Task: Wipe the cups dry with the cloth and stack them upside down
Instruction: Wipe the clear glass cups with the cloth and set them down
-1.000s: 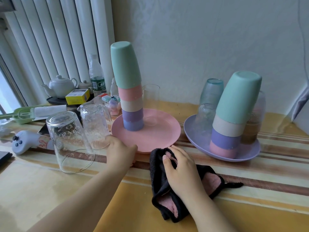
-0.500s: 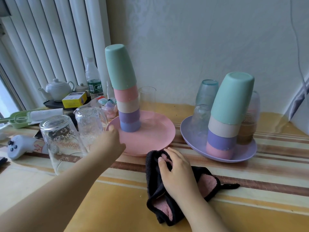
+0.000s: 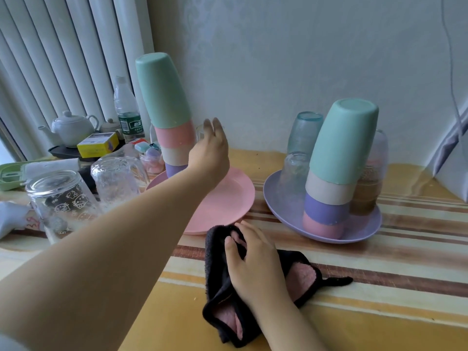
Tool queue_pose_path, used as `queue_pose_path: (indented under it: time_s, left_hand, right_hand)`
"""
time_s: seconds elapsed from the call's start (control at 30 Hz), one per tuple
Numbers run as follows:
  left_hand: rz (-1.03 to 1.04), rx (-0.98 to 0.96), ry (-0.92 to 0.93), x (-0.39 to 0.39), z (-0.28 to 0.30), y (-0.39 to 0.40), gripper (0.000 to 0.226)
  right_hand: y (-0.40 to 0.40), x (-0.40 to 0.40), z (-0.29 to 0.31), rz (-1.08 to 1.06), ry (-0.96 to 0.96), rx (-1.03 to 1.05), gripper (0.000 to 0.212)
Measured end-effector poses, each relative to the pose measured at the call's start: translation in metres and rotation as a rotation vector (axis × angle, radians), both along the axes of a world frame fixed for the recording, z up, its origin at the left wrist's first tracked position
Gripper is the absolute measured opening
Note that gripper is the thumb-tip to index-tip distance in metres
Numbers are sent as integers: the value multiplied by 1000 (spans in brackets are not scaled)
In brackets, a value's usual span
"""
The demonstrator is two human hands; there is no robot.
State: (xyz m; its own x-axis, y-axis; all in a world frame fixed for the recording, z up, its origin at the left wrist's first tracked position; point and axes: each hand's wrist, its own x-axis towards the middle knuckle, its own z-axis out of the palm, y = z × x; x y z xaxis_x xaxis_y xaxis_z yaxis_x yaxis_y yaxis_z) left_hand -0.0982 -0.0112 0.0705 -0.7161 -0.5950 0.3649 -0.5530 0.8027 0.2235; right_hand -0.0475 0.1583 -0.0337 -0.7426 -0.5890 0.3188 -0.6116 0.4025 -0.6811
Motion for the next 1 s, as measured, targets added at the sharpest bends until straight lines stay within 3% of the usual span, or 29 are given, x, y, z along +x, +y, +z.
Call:
queue_pose_path:
  time_s: [0.4,0.53,0.67,0.9,1.0]
  left_hand:
    - [1,-120,133,12,-2,15,48]
    - [24,-55,214,18,-5,16,46]
    - [-64,164,390,21,-4,12,40]
    - [-9,329,413,28,1,16,82]
    - [27,364,421,30,-1,14,76]
  right_hand:
    - [0,2,2,1,4,9,77]
    - [0,3,4,2,5,23,77]
    - [1,3,5,10,-10,49,67]
    - [2,6,11,11,-33,57,60]
    - [3,7,12,8,-48,42,52]
